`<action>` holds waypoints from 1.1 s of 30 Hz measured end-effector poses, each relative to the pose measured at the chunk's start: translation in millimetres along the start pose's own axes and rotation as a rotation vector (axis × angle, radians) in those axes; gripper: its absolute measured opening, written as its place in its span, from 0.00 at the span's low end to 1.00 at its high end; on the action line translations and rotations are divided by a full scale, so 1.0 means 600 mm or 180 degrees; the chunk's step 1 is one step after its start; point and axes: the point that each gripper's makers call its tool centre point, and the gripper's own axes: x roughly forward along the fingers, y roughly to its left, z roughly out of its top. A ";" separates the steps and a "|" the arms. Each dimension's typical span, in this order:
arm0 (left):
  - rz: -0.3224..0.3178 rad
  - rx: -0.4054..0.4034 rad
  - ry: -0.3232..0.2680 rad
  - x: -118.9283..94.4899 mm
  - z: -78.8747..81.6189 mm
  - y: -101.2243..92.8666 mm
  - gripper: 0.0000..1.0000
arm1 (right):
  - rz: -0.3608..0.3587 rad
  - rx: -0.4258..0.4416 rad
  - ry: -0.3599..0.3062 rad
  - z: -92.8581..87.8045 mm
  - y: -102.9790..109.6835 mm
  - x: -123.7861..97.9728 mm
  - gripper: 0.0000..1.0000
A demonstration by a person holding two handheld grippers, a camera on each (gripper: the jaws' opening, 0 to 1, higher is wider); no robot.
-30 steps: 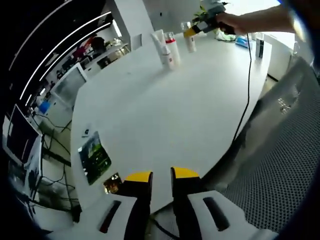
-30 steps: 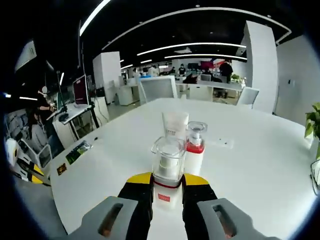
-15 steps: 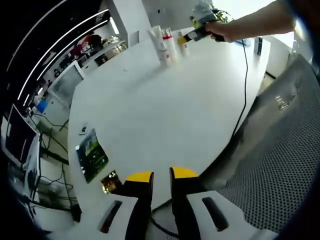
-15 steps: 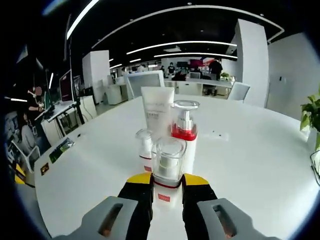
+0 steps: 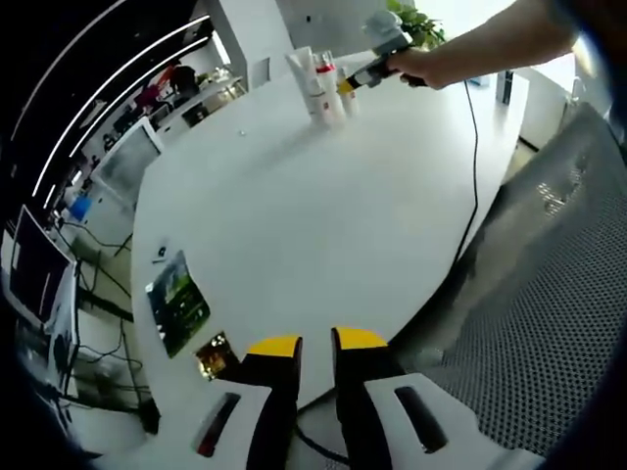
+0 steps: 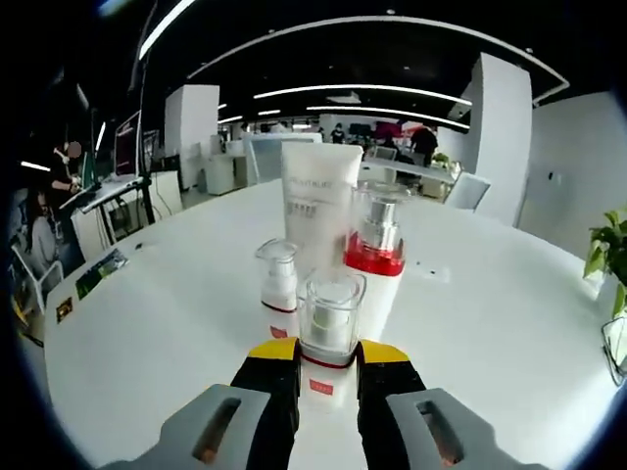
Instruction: Arrange the skincare products in the storage area until every visible bottle or jar stands upright without overlapping.
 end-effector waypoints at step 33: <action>0.0016 -0.0013 0.0037 0.001 -0.004 0.002 0.12 | -0.0152 0.0110 0.0018 -0.025 -0.014 0.026 0.13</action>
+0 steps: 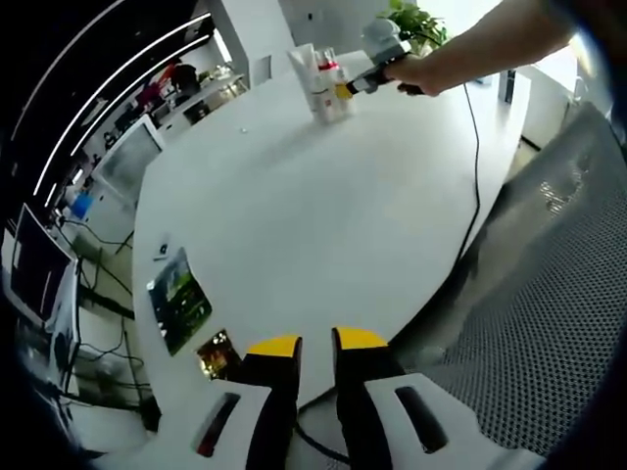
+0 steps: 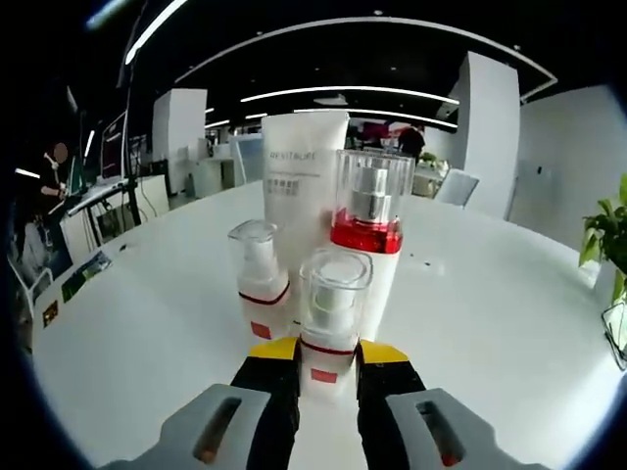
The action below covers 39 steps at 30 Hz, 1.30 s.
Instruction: Arrange the skincare products in the storage area until every visible bottle or jar stands upright without overlapping.
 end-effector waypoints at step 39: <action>0.0013 0.0045 0.0006 -0.002 0.001 0.002 0.12 | -0.0057 0.0352 0.0248 -0.017 -0.024 -0.042 0.22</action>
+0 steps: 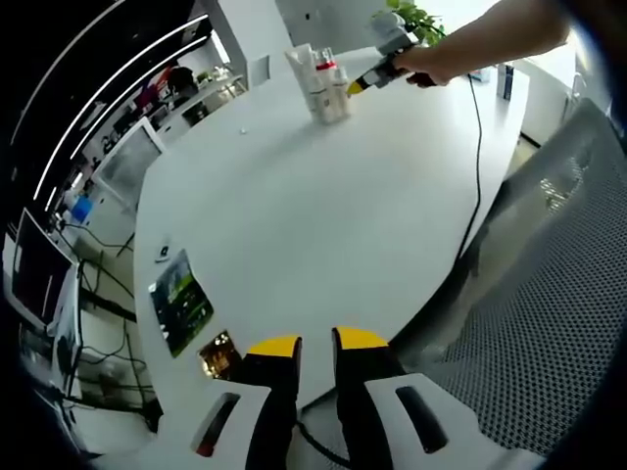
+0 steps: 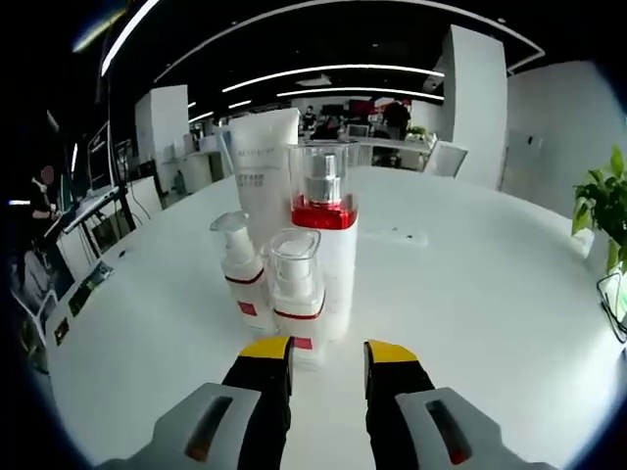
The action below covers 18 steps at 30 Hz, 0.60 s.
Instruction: Arrange the skincare products in the storage area until every visible bottle or jar stands upright without overlapping.
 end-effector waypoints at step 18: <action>-0.0102 0.0095 0.0005 0.002 0.003 -0.012 0.12 | 0.0231 0.0615 -0.0219 -0.015 0.040 -0.075 0.24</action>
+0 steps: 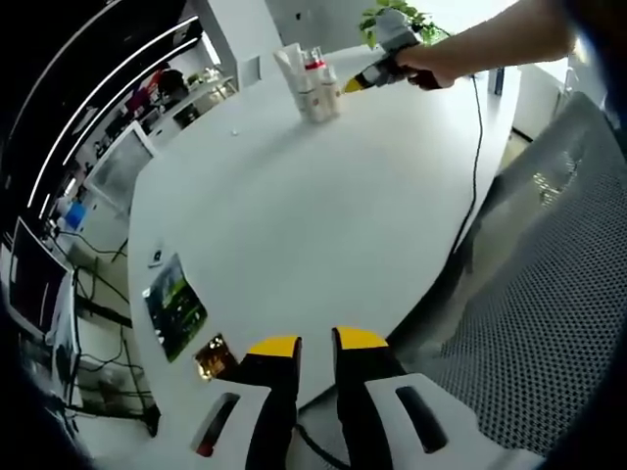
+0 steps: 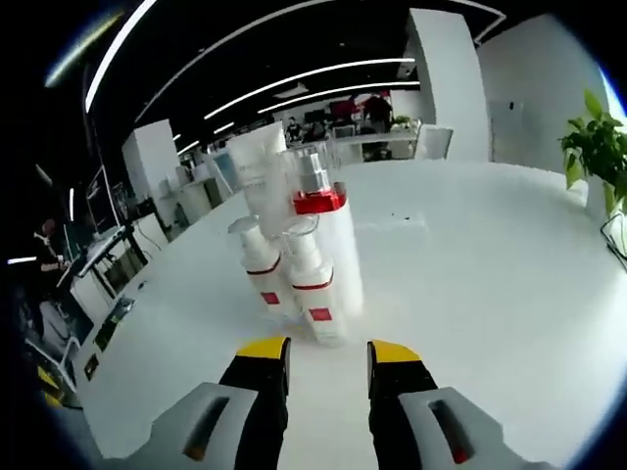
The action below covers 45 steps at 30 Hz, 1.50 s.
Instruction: Arrange the skincare products in the storage area until every visible bottle or jar stands upright without overlapping.
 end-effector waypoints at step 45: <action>-0.0301 -0.0641 0.0184 0.005 -0.002 0.013 0.33 | 0.1057 -0.1812 0.0027 -0.085 0.292 -0.315 0.59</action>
